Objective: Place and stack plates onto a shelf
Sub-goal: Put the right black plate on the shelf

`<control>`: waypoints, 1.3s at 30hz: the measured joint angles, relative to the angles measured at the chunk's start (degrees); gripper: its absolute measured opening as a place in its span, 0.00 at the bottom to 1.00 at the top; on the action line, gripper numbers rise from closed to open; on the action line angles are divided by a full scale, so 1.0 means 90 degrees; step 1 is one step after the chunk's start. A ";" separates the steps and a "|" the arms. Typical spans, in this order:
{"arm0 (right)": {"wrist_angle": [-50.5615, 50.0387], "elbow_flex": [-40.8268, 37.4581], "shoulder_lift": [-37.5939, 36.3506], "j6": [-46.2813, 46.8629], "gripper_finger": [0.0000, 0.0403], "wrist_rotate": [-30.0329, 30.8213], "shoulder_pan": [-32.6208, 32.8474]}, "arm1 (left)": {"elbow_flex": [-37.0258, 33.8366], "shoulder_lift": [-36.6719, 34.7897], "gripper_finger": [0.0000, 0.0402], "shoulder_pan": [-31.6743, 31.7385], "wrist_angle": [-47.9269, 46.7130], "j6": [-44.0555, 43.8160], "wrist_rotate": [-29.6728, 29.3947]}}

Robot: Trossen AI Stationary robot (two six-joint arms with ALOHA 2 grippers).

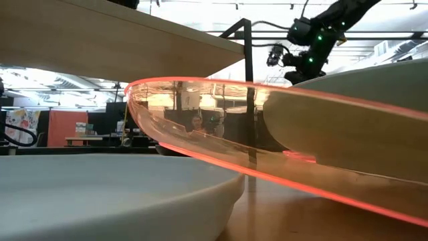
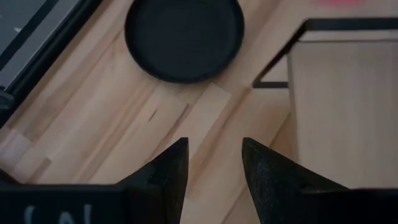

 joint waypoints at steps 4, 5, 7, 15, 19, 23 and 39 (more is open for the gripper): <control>-0.0076 0.0000 0.0000 0.0000 0.40 -0.0501 -0.0690 | 0.0000 0.0000 0.39 0.0164 0.0014 0.0000 0.0019; -0.0092 0.0000 0.0000 -0.0002 0.40 -0.0645 -0.0851 | 0.0000 0.0000 0.39 0.0193 0.0014 0.0000 0.0019; -0.0113 0.0000 0.0000 0.0007 0.40 -0.0943 -0.1152 | 0.0000 0.0000 0.39 0.0242 0.0015 0.0002 0.0024; -0.0577 0.0000 0.0000 0.0007 0.40 -0.1390 -0.1928 | 0.0000 0.0000 0.39 0.0274 0.0019 0.0007 0.0024; -0.0901 -0.0002 0.0000 0.0000 0.40 -0.1425 -0.2115 | 0.0000 0.0000 0.39 0.0274 0.0021 0.0012 0.0031; -0.0877 -0.0002 0.0000 -0.0010 0.40 -0.1553 -0.2176 | 0.0000 0.0000 0.39 0.0274 0.0021 0.0010 0.0031; -0.0829 -0.0002 0.0688 -0.0467 0.40 -0.1353 -0.2171 | 0.0000 0.0000 0.39 0.0274 0.0021 -0.0005 0.0029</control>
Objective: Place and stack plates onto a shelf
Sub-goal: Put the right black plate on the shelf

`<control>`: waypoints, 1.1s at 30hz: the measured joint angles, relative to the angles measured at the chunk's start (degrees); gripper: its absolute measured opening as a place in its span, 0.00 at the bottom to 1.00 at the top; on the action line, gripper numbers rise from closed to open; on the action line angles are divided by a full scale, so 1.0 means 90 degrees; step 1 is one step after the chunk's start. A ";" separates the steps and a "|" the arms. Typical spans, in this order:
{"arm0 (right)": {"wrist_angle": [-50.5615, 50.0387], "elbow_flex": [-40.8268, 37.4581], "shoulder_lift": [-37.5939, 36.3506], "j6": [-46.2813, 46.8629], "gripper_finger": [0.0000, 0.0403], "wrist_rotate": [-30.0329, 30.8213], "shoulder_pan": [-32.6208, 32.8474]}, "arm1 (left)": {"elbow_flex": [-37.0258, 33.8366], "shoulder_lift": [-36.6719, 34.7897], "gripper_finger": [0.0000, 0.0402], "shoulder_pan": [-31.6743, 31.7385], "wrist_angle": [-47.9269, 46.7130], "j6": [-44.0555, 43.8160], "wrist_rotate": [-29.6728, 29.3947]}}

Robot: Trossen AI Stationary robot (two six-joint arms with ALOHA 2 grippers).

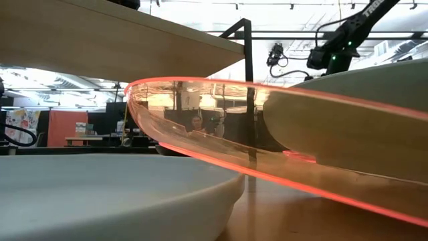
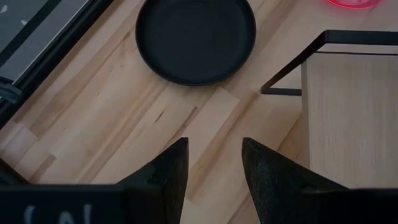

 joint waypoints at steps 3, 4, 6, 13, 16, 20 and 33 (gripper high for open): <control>0.0014 0.0000 0.0177 -0.0182 0.40 0.0208 0.0030 | 0.0000 0.0000 0.39 0.0000 0.0002 0.0000 0.0000; 0.0024 0.0000 0.0230 -0.0257 0.40 0.0290 0.0047 | 0.0000 0.0000 0.39 0.0000 0.0002 0.0000 -0.0001; 0.0014 0.0000 0.0333 -0.0391 0.40 0.0426 0.0084 | 0.0000 0.0000 0.39 0.0000 0.0002 -0.0001 -0.0001; -0.0013 0.0000 0.0723 -0.0943 0.40 0.0641 0.0140 | 0.0000 0.0000 0.39 0.0000 0.0002 -0.0002 -0.0002; -0.0039 0.0002 0.0789 -0.0974 0.40 0.0905 0.0229 | 0.0000 0.0000 0.39 0.0000 0.0004 -0.0002 -0.0001; -0.0088 0.0002 0.0983 -0.0910 0.40 0.0761 0.0299 | 0.0000 0.0000 0.39 0.0000 0.0007 -0.0002 -0.0002; -0.0226 0.0023 0.2057 -0.0677 0.40 0.0731 0.0304 | 0.0002 -0.0002 0.39 0.0000 0.0022 -0.0005 -0.0004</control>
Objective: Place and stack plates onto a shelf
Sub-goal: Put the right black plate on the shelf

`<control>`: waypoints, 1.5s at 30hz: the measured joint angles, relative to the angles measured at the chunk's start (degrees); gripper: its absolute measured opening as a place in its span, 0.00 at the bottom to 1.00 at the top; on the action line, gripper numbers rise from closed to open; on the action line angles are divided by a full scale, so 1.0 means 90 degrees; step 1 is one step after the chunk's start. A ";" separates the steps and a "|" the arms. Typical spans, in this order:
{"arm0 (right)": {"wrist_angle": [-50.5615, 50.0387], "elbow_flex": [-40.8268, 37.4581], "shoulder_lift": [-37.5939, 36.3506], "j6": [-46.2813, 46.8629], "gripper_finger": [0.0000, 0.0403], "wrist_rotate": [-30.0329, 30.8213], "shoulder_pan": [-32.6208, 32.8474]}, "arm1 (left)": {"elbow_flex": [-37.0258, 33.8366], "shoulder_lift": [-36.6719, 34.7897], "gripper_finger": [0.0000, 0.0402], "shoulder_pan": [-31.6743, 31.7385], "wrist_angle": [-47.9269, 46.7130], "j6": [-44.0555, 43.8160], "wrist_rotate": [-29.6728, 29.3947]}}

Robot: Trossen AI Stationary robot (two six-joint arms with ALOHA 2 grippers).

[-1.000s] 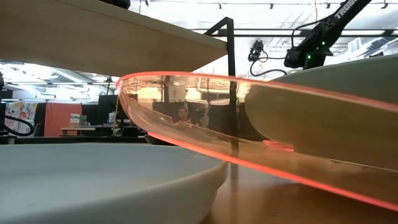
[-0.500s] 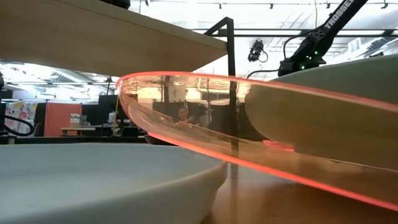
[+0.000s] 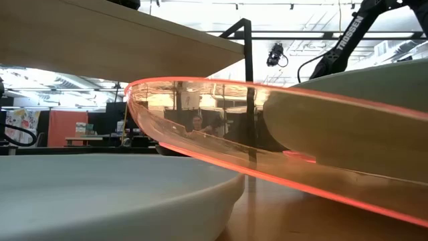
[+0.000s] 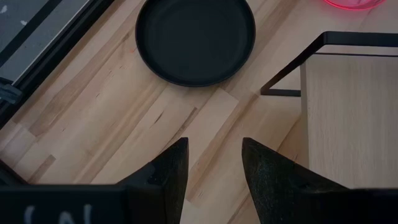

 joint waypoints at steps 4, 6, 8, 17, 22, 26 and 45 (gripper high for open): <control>0.0054 -0.0030 -0.0234 -0.0022 0.40 -0.0032 0.0036 | 0.0000 0.0000 0.39 0.0000 0.0006 0.0000 0.0000; 0.0063 -0.0025 -0.0389 -0.0022 0.40 -0.0047 0.0040 | 0.0000 0.0000 0.39 0.0000 0.0007 0.0000 0.0001; 0.0042 -0.0027 -0.0522 -0.0024 0.40 -0.0044 0.0038 | 0.0000 0.0000 0.39 -0.0001 0.0007 -0.0002 0.0002; 0.0330 -0.0025 -0.0833 0.0044 0.40 0.0127 -0.0008 | 0.0000 0.0000 0.39 0.0000 0.0007 -0.0002 0.0002; 0.0485 -0.0025 -0.0606 0.0061 0.40 0.0286 -0.0006 | 0.0000 0.0000 0.39 -0.0001 0.0007 -0.0002 0.0002; 0.0476 -0.0025 -0.0472 -0.0026 0.40 0.0502 0.0011 | 0.0000 0.0000 0.39 -0.0002 0.0007 -0.0003 0.0004; 0.0795 -0.0047 -0.0445 -0.0089 0.40 -0.0078 -0.0144 | 0.0000 0.0000 0.39 -0.0002 0.0007 -0.0004 0.0004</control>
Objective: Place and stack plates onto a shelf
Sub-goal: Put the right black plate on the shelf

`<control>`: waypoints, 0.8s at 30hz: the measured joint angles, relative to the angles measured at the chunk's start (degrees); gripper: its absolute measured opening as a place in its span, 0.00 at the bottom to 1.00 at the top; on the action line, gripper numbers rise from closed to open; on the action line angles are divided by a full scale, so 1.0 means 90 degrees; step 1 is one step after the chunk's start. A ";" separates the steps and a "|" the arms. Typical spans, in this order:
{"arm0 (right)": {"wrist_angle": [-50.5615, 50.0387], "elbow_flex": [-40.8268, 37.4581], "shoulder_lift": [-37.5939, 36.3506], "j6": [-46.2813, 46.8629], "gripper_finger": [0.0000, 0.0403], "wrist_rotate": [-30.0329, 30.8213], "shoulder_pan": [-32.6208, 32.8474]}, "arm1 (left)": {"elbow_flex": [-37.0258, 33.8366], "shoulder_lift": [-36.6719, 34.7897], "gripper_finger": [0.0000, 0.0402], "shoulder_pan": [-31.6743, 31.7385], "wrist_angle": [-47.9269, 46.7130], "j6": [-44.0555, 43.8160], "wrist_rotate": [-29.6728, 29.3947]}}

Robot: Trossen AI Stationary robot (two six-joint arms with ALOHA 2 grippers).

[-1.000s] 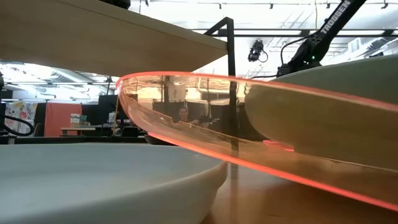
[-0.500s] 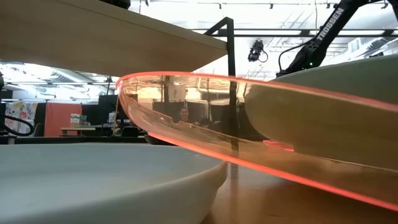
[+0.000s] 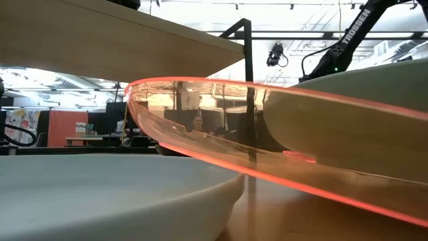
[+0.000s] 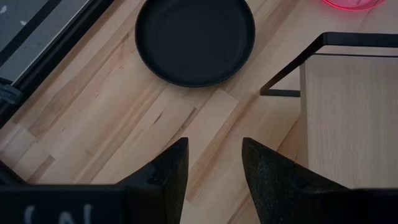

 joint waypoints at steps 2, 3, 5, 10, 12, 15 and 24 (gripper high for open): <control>0.0192 -0.0076 0.0000 -0.0001 0.40 0.0000 -0.0002 | 0.0000 0.0000 0.39 0.0001 0.0000 -0.0001 0.0000; 0.0255 -0.0124 0.0000 -0.0001 0.40 -0.0005 -0.0002 | 0.0000 0.0000 0.39 0.0002 0.0000 -0.0001 0.0000; 0.0348 -0.0205 -0.0011 -0.0001 0.40 -0.0091 -0.0005 | 0.0000 0.0000 0.39 0.0000 0.0000 -0.0001 0.0000; 0.0230 -0.0286 0.0002 -0.0054 0.40 -0.0373 -0.0005 | 0.0000 0.0000 0.39 0.0000 0.0002 0.0000 0.0000; 0.0212 -0.0298 0.0000 -0.0061 0.40 -0.0508 0.0002 | 0.0000 0.0000 0.39 0.0000 0.0000 -0.0001 0.0000; 0.0074 -0.0303 0.0000 -0.0069 0.40 -0.0842 0.0002 | 0.0000 0.0000 0.39 0.0002 0.0002 -0.0001 0.0044; -0.0032 -0.0308 0.0000 0.0003 0.40 -0.1223 0.0005 | 0.0000 0.0000 0.39 0.0000 0.0063 -0.0003 0.0160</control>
